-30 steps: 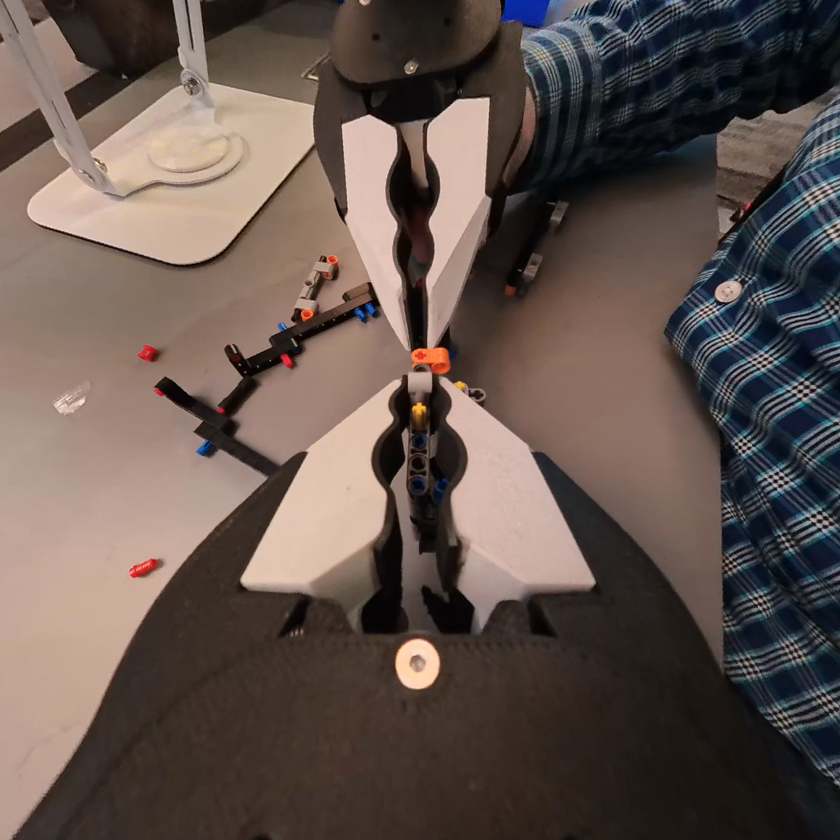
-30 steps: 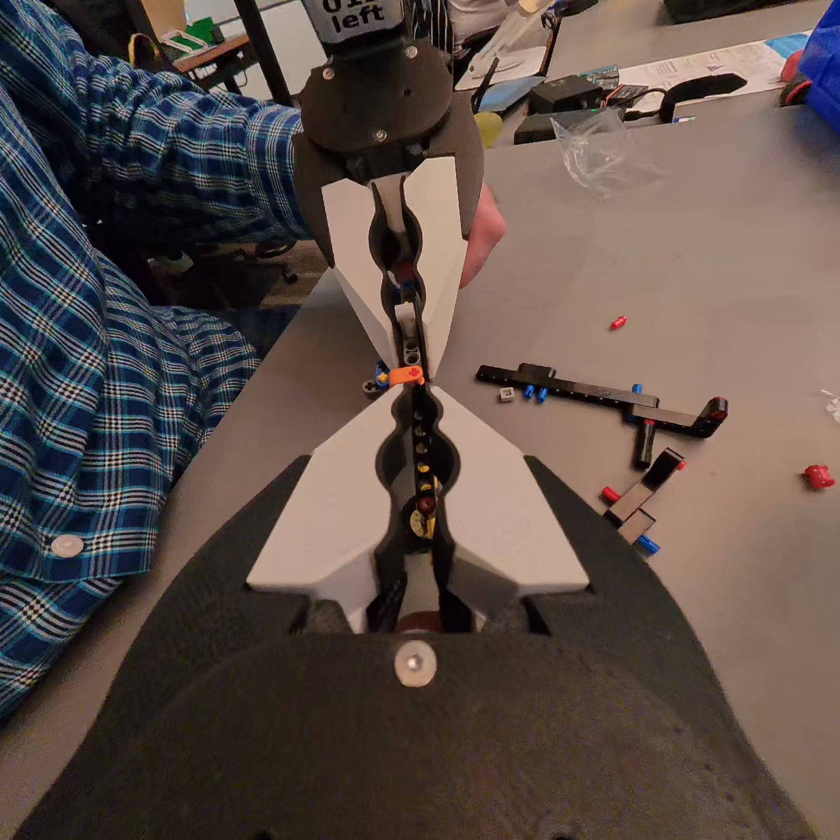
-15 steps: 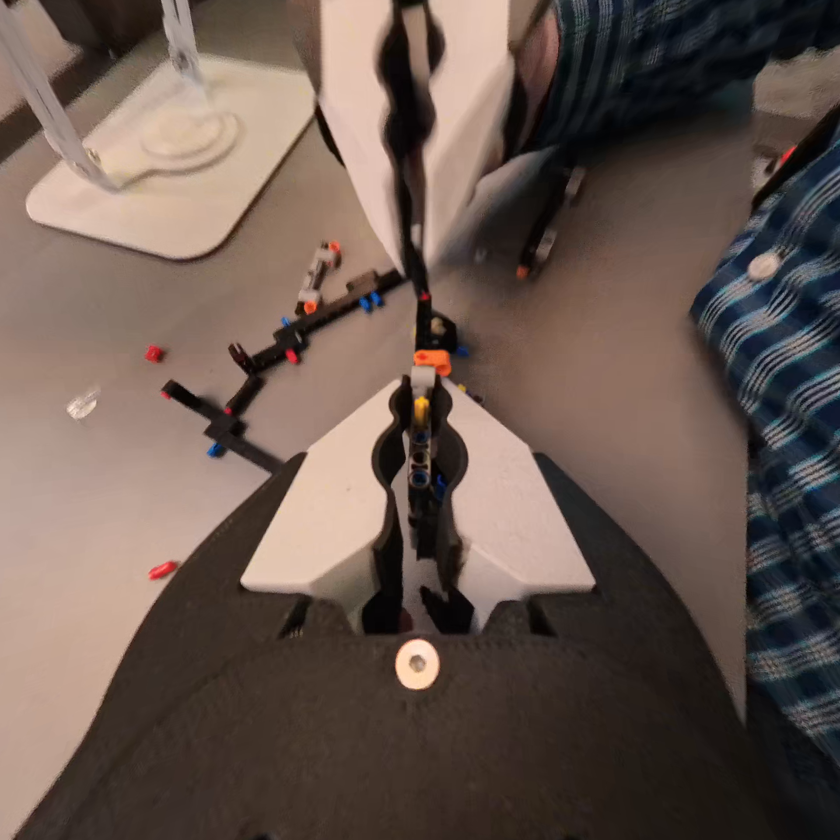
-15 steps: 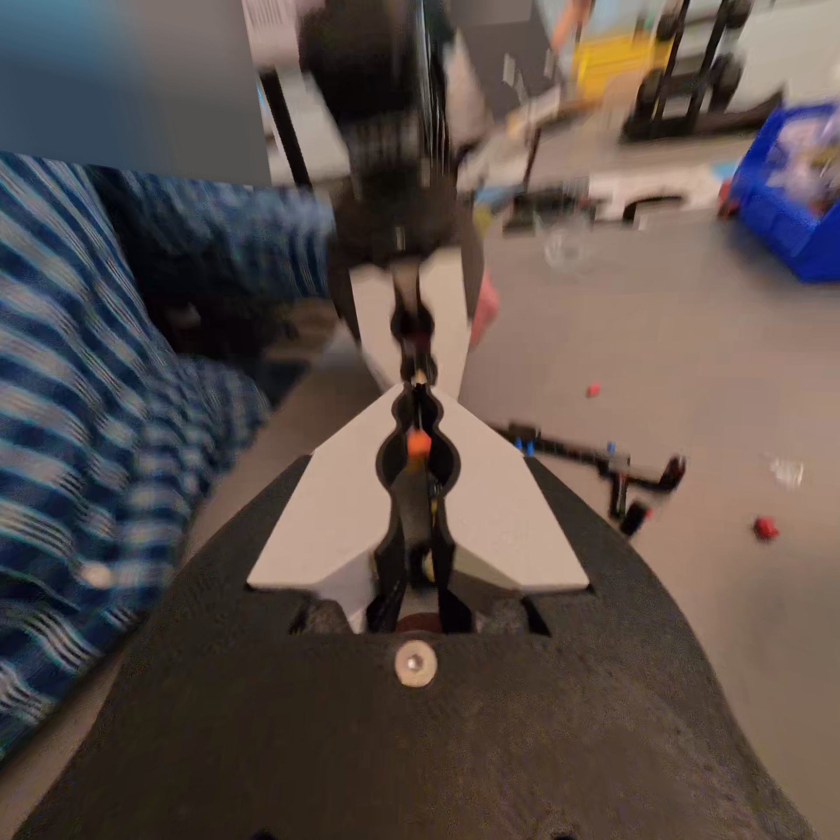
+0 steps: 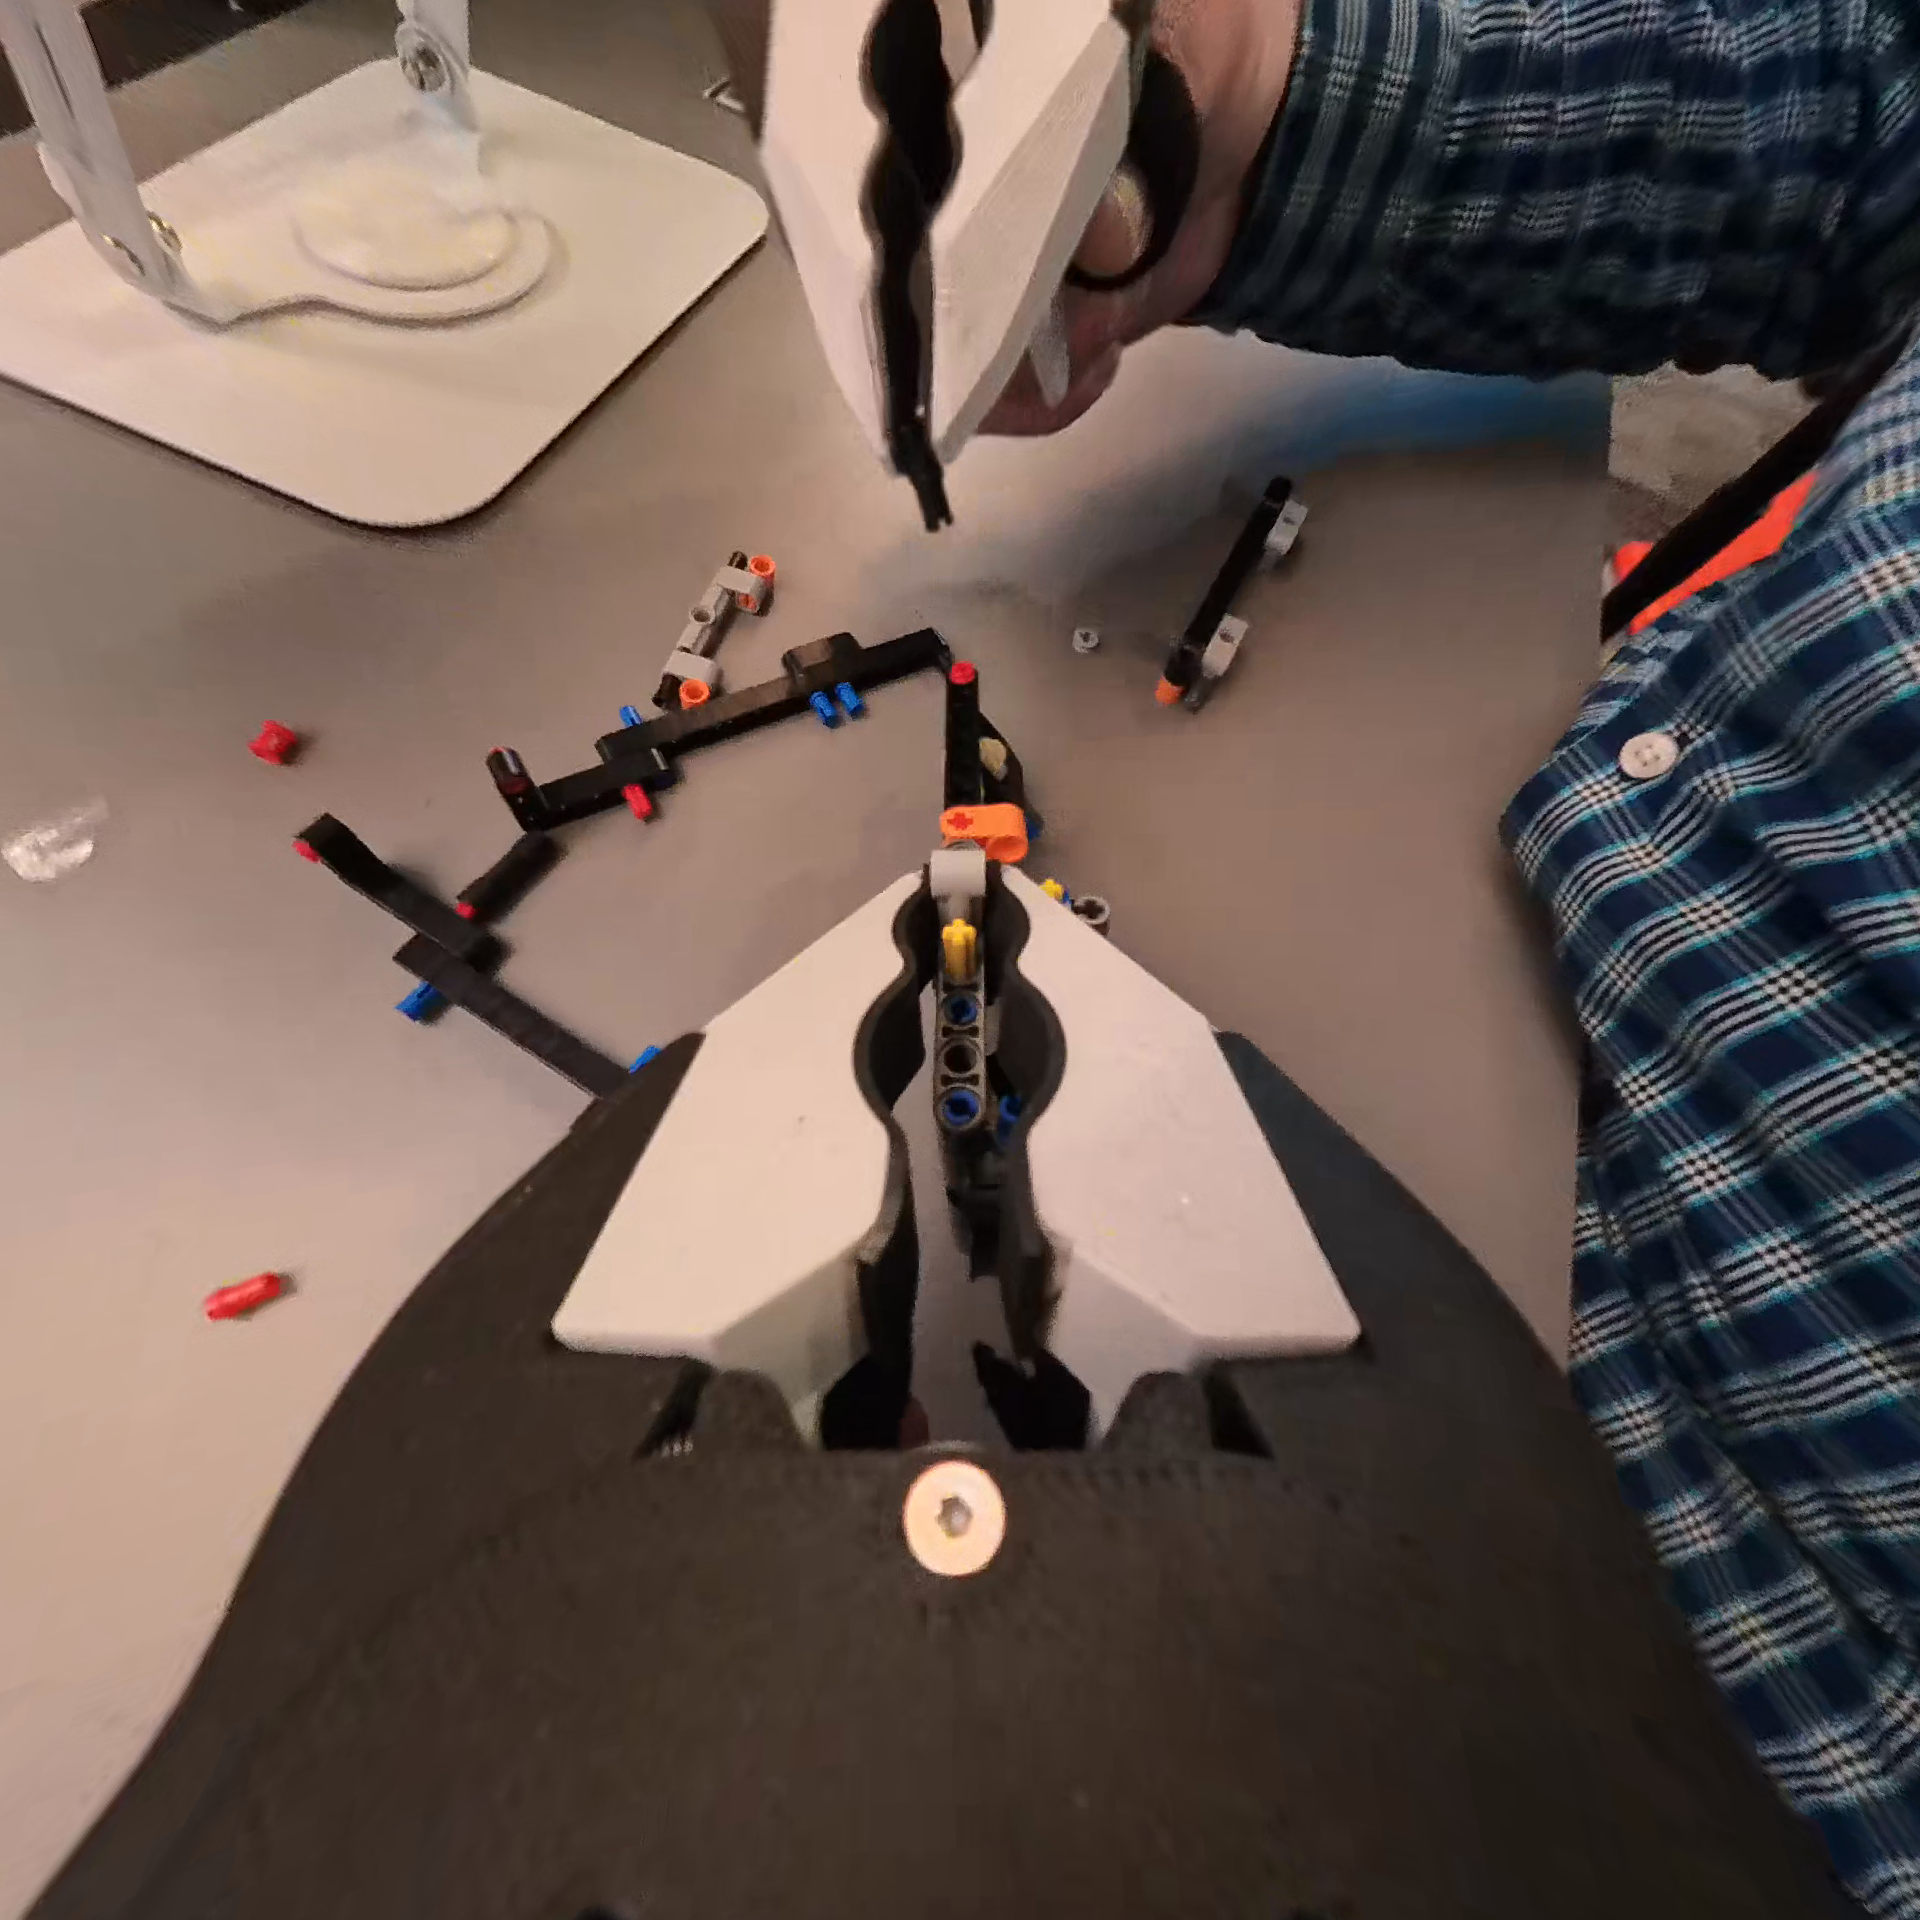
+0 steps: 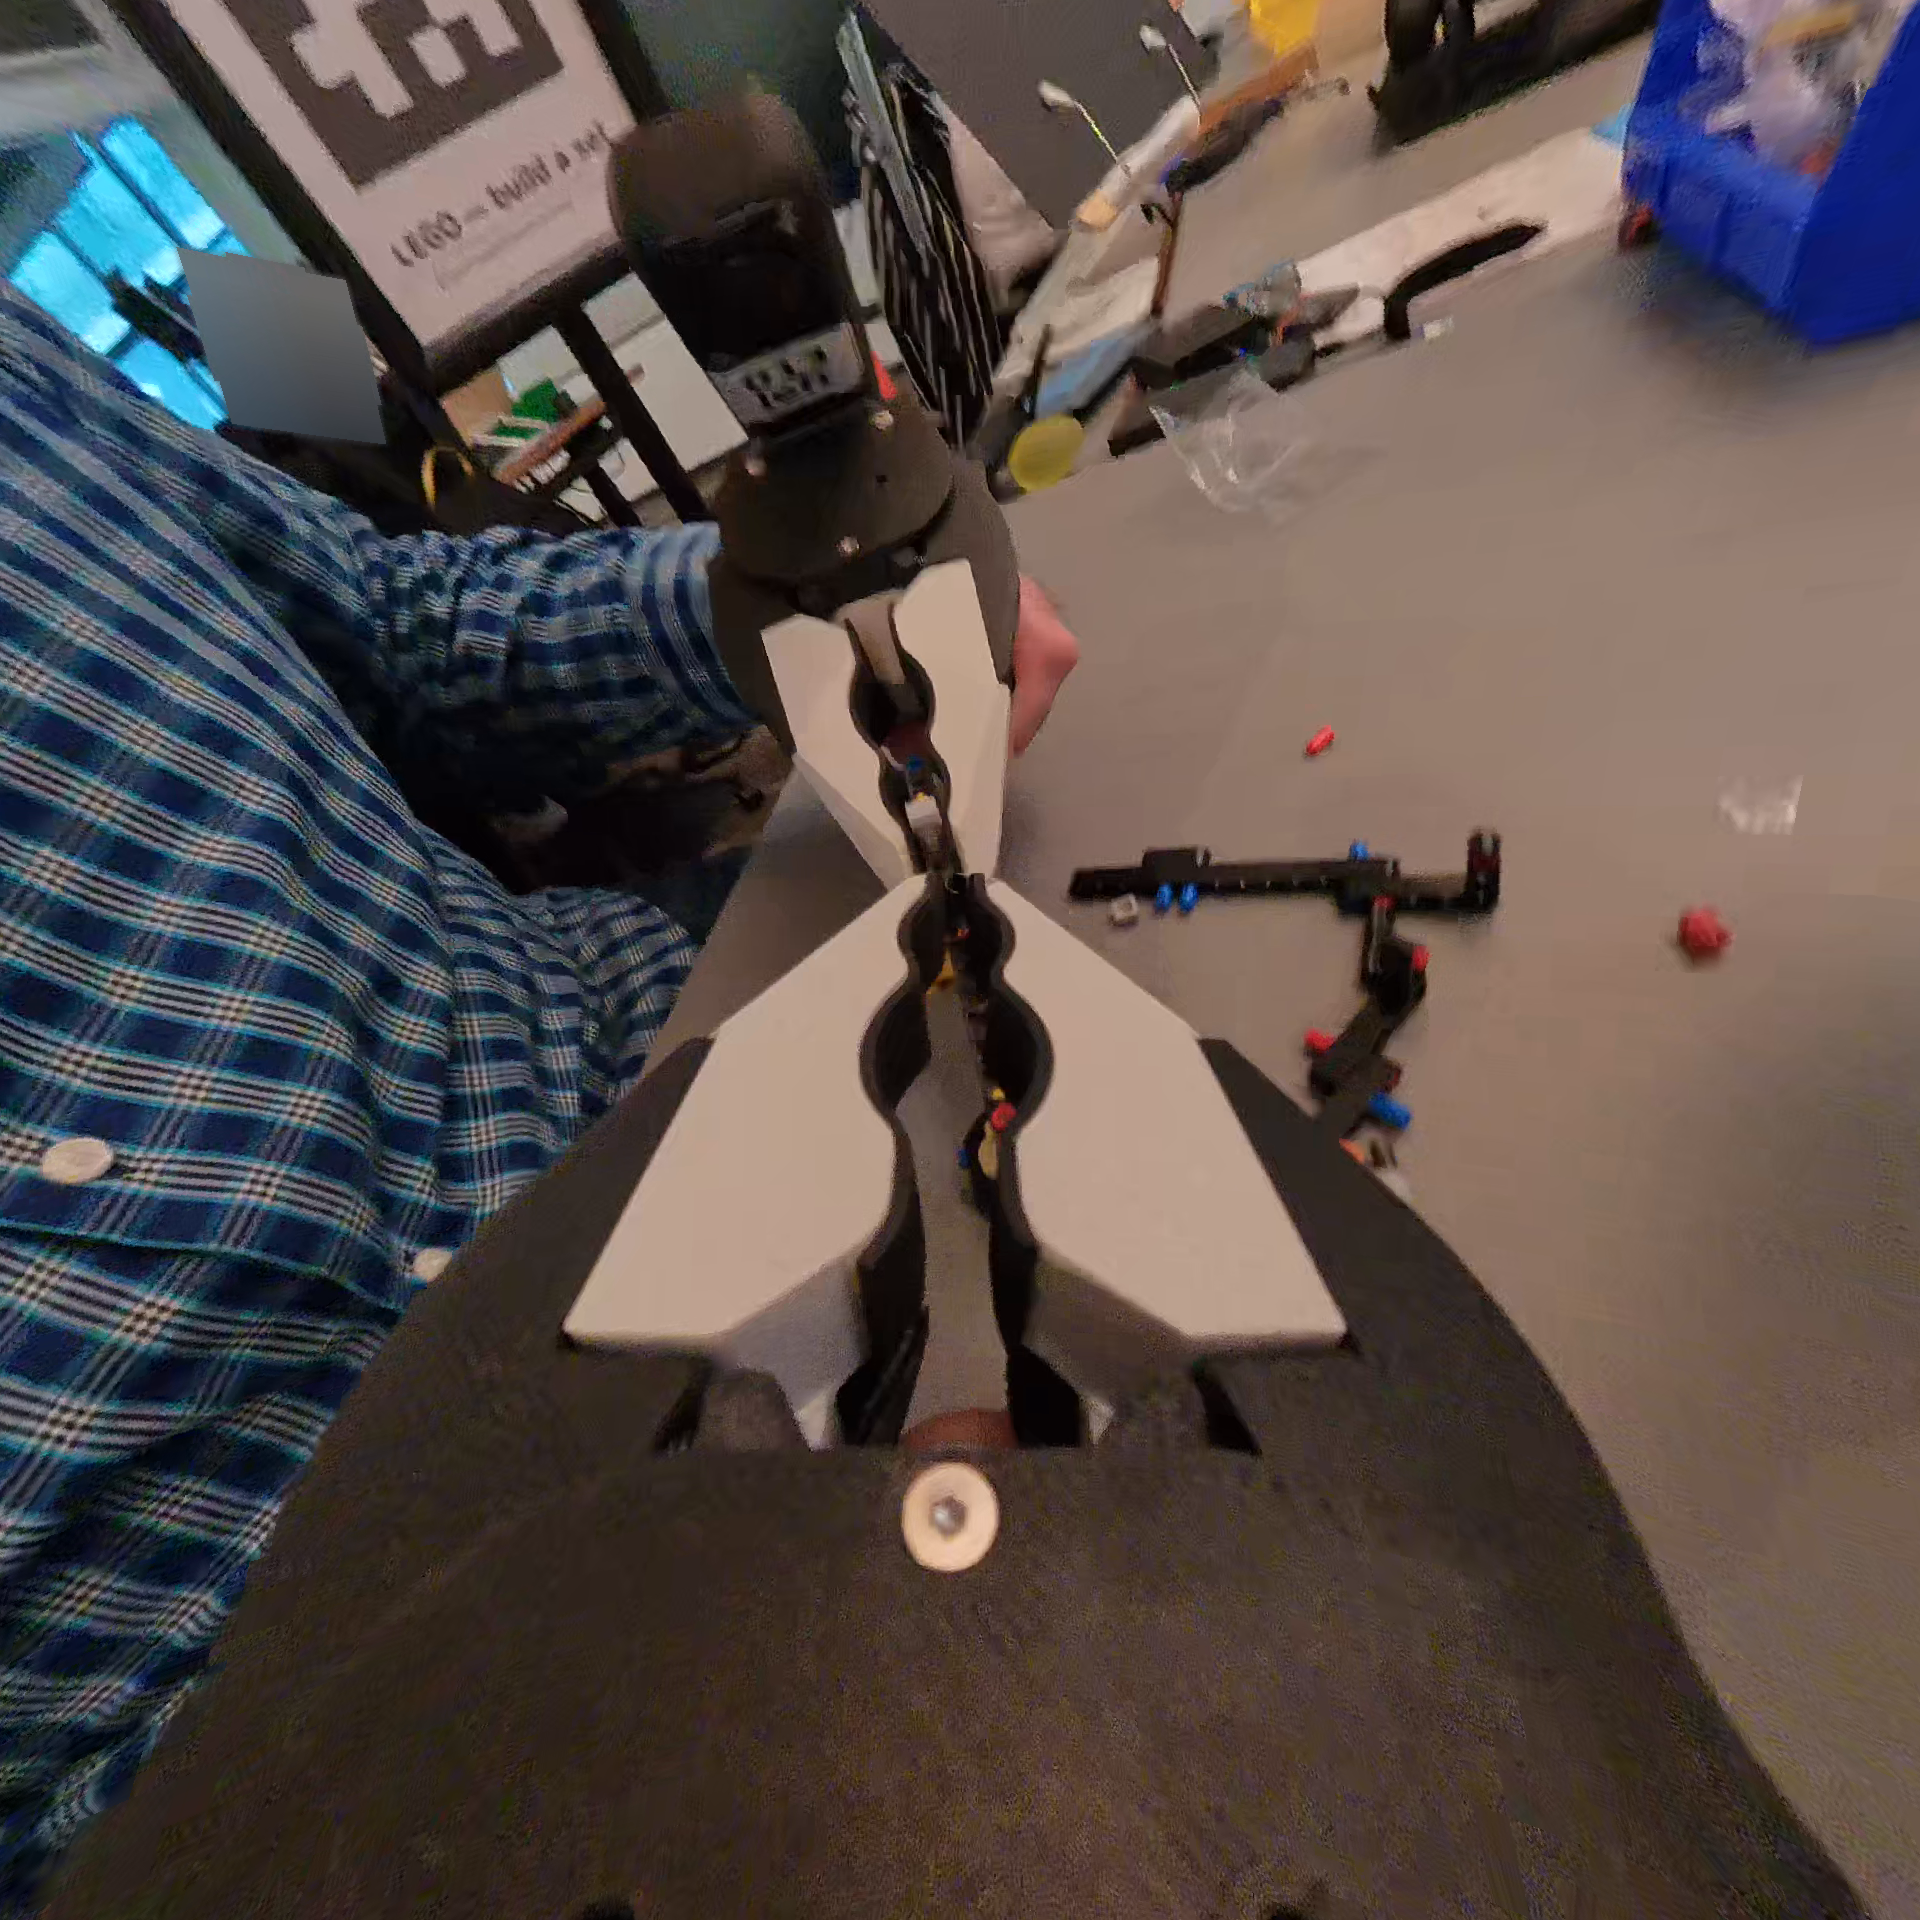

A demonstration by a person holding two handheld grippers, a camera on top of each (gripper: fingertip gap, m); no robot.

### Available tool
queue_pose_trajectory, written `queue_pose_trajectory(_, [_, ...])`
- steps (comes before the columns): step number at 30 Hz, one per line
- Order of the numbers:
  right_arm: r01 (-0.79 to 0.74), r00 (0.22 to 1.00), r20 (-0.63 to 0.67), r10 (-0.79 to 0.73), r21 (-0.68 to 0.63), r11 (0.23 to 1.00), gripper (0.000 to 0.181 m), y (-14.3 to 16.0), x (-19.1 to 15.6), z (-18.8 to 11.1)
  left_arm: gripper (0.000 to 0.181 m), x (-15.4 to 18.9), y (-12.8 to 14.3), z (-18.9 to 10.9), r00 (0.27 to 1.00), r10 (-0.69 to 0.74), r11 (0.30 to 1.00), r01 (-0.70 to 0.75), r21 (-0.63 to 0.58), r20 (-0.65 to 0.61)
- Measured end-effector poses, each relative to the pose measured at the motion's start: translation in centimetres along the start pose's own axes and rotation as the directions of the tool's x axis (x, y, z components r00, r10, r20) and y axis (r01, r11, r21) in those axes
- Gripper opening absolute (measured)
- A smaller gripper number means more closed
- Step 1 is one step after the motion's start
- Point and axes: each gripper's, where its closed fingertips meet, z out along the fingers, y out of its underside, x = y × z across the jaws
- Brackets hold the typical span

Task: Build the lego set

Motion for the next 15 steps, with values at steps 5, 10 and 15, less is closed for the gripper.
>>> queue_pose_trajectory(5, [-0.040,0.996,-0.082,0.026,-0.178,0.983,0.001,3.6,0.7,-1.2,0.006,-0.1,0.0,-0.3,0.988,-0.149,0.989,0.149,0.014,-0.047])
queue_pose_trajectory(10, [-0.043,0.985,-0.171,-0.019,-0.350,0.936,0.005,8.2,1.4,-2.5,0.006,-0.4,0.3,-0.8,0.952,-0.295,0.955,0.298,0.018,-0.074])
queue_pose_trajectory(15, [-0.012,0.953,-0.276,-0.125,-0.447,0.894,0.014,10.2,2.6,-3.2,0.006,-0.6,0.4,-0.9,0.887,-0.443,0.894,0.448,0.016,-0.129])
